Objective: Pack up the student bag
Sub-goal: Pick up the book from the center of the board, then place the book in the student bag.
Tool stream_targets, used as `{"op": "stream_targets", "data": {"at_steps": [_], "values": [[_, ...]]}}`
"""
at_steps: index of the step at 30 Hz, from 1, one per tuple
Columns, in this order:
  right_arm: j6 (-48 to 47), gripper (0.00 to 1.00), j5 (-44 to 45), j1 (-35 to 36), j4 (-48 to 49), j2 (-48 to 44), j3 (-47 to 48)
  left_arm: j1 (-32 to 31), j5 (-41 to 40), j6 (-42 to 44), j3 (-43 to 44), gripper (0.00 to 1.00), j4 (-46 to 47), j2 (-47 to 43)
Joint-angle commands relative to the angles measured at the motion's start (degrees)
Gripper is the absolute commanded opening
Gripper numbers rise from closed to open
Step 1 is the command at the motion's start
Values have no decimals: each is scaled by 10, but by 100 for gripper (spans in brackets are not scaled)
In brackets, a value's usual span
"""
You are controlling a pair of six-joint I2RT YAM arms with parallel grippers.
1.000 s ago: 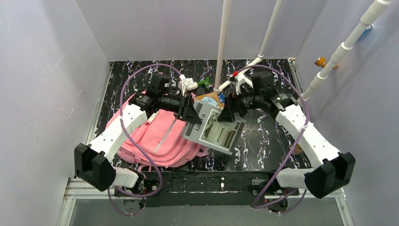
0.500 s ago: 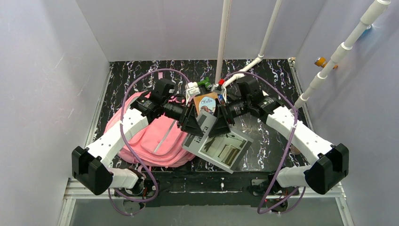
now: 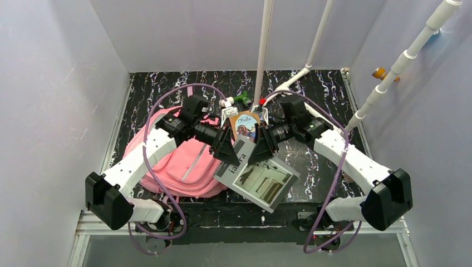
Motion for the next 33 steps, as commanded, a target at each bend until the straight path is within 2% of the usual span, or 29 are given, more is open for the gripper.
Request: {"op": "stream_targets", "data": {"at_steps": [1, 2, 4, 5, 6, 7, 11, 16, 18, 21, 24, 26, 30, 33], "values": [[45, 8, -4, 5, 50, -31, -12, 5, -70, -13, 20, 53, -7, -14], [65, 3, 12, 5, 67, -34, -17, 8, -85, -23, 18, 62, 1, -18], [123, 1, 51, 5, 121, -42, -34, 28, -111, -55, 12, 78, 27, -32], [145, 1, 67, 4, 143, -44, -42, 45, -125, -84, 9, 82, 41, -41], [165, 1, 81, 4, 167, -46, -48, 64, -143, -105, 7, 96, 49, -52], [182, 1, 102, 4, 179, -47, -55, 86, -168, -125, 7, 98, 54, -64], [276, 1, 180, 1, 258, -52, -90, 158, -297, -187, 7, 98, 53, -136], [471, 1, 304, -12, 476, -71, -166, 178, -476, -272, -32, 98, 80, -251], [543, 1, 415, -11, 538, -98, -201, 178, -492, -328, -74, 98, 131, -293], [643, 1, 558, -11, 656, -139, -281, 177, -452, -420, -153, 99, 237, -328], [662, 1, 656, -11, 642, -170, -276, 174, -391, -521, -221, 99, 364, -326], [665, 1, 685, -7, 644, -171, -266, 151, -404, -554, -242, 99, 390, -325], [699, 1, 749, -3, 685, -171, -272, 67, -518, -519, -261, 99, 402, -357], [719, 1, 794, 10, 701, -167, -281, 7, -590, -543, -315, 99, 512, -367]]}}
